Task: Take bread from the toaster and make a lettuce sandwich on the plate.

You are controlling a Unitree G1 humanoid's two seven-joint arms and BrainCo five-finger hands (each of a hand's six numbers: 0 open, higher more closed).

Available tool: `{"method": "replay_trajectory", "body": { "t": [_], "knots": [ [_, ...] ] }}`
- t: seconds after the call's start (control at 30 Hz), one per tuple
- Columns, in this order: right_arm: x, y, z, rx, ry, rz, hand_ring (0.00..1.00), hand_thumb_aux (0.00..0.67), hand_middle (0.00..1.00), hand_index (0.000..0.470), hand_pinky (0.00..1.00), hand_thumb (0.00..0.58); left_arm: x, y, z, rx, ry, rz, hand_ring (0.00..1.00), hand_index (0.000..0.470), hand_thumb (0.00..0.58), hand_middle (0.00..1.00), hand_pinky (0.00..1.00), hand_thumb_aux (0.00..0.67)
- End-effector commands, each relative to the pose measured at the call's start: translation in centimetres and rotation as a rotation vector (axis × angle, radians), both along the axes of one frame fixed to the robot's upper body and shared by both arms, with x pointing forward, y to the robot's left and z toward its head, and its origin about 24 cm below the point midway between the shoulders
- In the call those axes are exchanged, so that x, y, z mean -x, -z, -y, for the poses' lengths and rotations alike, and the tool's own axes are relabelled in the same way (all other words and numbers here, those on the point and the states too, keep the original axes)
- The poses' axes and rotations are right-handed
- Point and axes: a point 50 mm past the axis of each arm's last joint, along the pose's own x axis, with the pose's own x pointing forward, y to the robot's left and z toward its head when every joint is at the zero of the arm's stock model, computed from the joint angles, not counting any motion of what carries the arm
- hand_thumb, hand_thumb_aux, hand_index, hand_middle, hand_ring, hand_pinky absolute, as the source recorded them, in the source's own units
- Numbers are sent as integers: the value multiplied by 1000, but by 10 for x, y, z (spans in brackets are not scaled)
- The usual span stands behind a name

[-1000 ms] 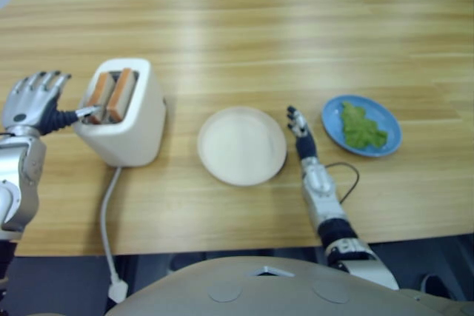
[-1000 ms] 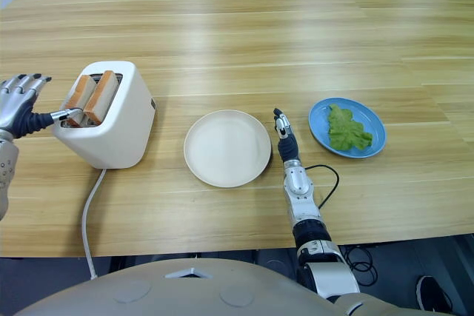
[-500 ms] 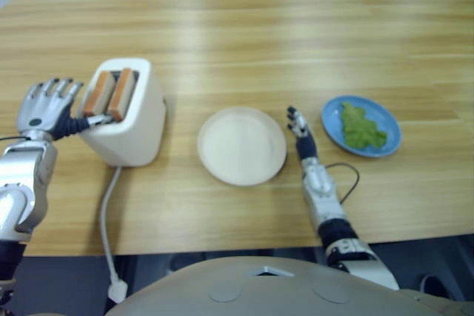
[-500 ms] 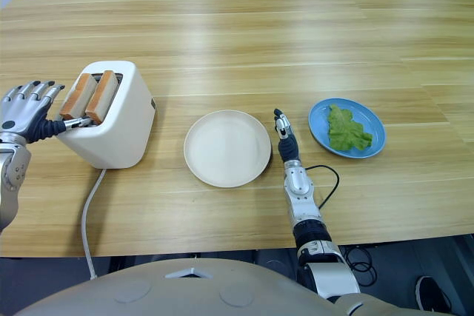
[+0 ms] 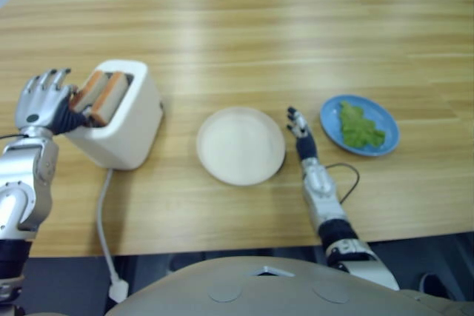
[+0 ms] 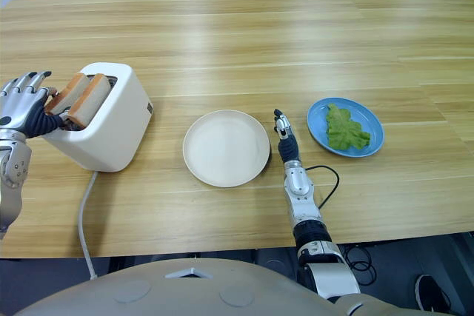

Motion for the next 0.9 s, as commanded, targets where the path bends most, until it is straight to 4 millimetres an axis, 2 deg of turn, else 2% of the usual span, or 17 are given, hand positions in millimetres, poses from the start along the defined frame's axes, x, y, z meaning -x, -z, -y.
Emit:
{"method": "replay_trajectory", "body": {
  "t": [0.03, 0.2, 0.33, 0.37, 0.4, 0.43, 0.67, 0.77, 0.9],
  "knots": [
    [4, 7, 1, 14, -2, -45, 0, 0, 0, 0, 0, 0, 1, -7, 0, 32, -2, 50, 0, 460, 580, 0, 0, 670],
    [5, 8, 1, 16, -1, -47, 0, 0, 0, 0, 0, 0, -1, -5, 6, 104, 32, 63, 0, 460, 580, 0, 0, 670],
    [4, 7, 1, 17, -1, -48, 0, 0, 0, 0, 0, 0, -1, -9, 9, 282, 68, 133, 0, 460, 580, 0, 0, 670],
    [4, 7, 1, 18, -2, -49, 0, 0, 0, 0, 0, 0, -1, -13, 9, 329, 76, 169, 573, 460, 580, 573, 573, 670],
    [4, 8, 1, 18, -1, -51, 0, 0, 0, 0, 0, 0, 0, -17, 9, 377, 84, 210, 573, 460, 580, 573, 573, 670],
    [4, 8, 1, 19, -2, -53, 0, 0, 0, 0, 0, 0, 0, -23, 9, 428, 95, 260, 1000, 460, 580, 1000, 1000, 670],
    [4, 11, -1, 19, -6, -66, 0, 0, 0, 0, 0, 0, 10, -63, 2, 941, 239, 572, 1000, 460, 580, 1000, 1000, 670],
    [4, 12, -2, 19, -7, -71, 0, 0, 0, 0, 0, 0, 24, -89, -2, 997, 317, 755, 1000, 460, 580, 1000, 1000, 670],
    [4, 13, -2, 19, -6, -79, 0, 0, 0, 0, 0, 0, 32, -104, 7, 1052, 434, 851, 1000, 460, 580, 1000, 1000, 670]
  ]
}}
